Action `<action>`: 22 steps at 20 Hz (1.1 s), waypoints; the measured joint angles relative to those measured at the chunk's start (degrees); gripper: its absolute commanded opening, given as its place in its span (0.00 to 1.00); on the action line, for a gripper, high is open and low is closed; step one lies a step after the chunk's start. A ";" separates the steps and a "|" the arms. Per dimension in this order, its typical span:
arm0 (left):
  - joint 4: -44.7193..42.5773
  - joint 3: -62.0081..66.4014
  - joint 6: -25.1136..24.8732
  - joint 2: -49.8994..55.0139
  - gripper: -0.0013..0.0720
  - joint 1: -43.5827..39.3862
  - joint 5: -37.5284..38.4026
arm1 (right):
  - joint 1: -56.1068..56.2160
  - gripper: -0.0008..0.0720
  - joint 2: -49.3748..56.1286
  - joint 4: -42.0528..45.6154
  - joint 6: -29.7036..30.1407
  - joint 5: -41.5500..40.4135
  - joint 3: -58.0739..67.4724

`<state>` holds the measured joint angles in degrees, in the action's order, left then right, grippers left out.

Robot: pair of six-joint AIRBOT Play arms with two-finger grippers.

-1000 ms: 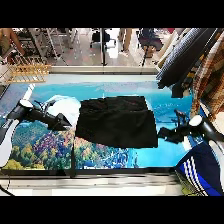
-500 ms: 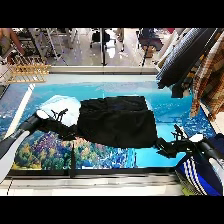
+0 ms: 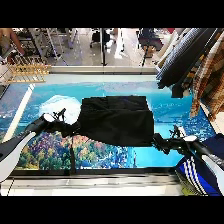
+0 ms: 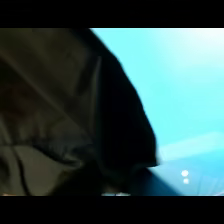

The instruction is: Fold the clothes and pants, and hang the long-sleeved shirts on hangers.

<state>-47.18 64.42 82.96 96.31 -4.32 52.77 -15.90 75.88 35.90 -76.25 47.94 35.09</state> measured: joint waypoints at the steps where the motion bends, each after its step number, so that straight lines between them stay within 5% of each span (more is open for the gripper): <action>1: 0.02 0.04 0.11 0.13 0.03 0.00 -0.20 | 0.74 0.03 0.13 -0.81 1.11 -0.63 0.50; 5: -0.61 2.51 -3.63 -0.94 0.03 1.20 4.13 | 2.32 0.03 -3.30 0.31 5.53 3.50 3.96; 11: 3.91 17.07 -15.74 -14.69 0.03 6.49 25.66 | 2.82 0.03 -25.05 18.03 7.87 19.78 21.40; 17: 35.15 32.61 -21.49 -33.77 0.03 15.43 40.98 | 2.89 0.03 -48.46 25.03 8.22 15.08 47.93; 20: 49.83 35.04 -23.82 -41.38 0.03 19.58 40.74 | 2.91 0.03 -51.63 26.05 7.34 8.76 57.53; 22: 50.38 35.56 -24.09 -43.52 0.03 21.05 37.79 | 2.91 0.03 -49.79 26.27 6.78 6.73 60.74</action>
<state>3.20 99.98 58.87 52.80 16.73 90.56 -12.99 26.09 62.17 -69.47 54.68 95.83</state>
